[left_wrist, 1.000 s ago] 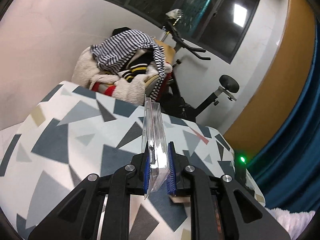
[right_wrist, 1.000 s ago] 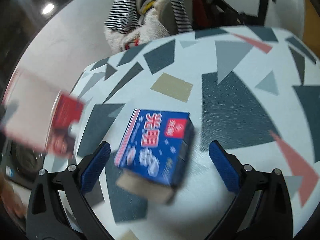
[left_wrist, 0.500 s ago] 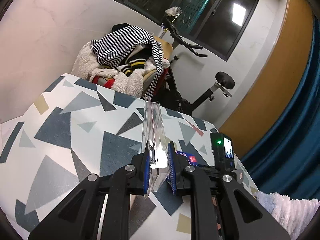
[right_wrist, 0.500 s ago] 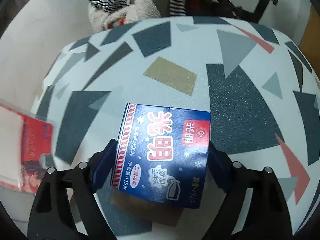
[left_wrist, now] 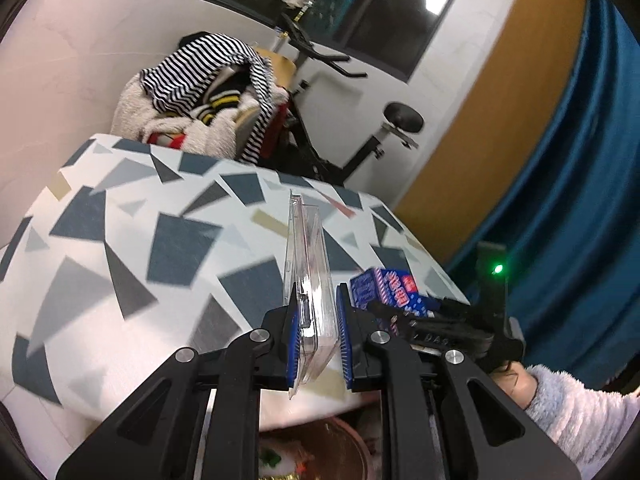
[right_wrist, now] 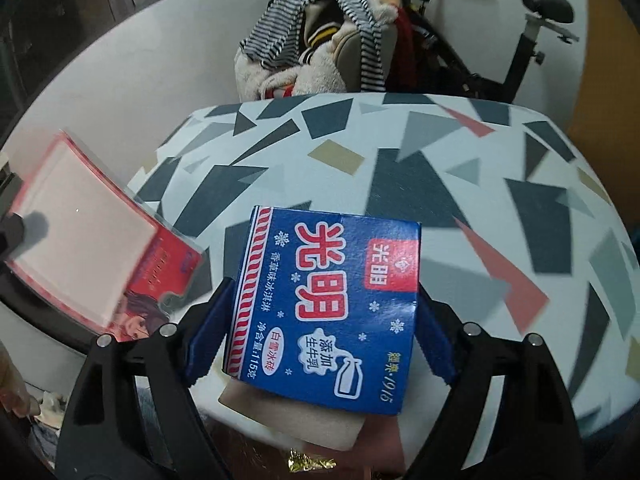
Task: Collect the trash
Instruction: 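Carry the card case and candy box over the brown bin with both grippers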
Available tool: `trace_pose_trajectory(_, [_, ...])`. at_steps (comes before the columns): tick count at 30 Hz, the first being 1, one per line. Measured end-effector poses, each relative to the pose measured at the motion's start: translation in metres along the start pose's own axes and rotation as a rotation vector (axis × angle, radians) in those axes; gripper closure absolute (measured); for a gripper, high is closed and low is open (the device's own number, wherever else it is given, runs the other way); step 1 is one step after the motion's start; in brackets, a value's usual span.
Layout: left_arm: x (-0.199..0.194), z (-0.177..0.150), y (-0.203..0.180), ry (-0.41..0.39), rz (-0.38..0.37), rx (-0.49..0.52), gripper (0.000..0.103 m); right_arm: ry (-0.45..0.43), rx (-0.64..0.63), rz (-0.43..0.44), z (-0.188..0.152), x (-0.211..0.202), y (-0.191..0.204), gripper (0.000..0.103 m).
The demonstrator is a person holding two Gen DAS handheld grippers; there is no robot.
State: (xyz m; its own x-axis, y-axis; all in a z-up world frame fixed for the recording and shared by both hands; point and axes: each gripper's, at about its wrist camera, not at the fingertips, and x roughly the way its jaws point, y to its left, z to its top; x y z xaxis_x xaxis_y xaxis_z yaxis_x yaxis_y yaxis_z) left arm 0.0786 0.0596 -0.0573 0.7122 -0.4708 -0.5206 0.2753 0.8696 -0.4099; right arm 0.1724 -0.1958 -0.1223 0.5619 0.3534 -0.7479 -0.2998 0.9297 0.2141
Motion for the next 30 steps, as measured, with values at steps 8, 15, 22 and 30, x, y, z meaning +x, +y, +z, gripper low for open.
trace_pose_trajectory(8, [-0.009,-0.070,-0.037,0.104,-0.023,0.073,0.087,-0.072,0.019,0.013,-0.060,-0.064,-0.014,0.021])
trace_pose_trajectory(15, [0.004,-0.115,-0.045,0.213,-0.041,0.110,0.087,-0.101,0.027,0.001,-0.091,-0.089,-0.017,0.021])
trace_pose_trajectory(22, [0.031,-0.143,-0.043,0.299,-0.033,0.136,0.087,-0.088,0.047,-0.017,-0.106,-0.094,-0.024,0.021])
trace_pose_trajectory(30, [0.055,-0.163,-0.032,0.360,-0.026,0.123,0.086,-0.078,0.060,-0.040,-0.118,-0.086,-0.030,0.021])
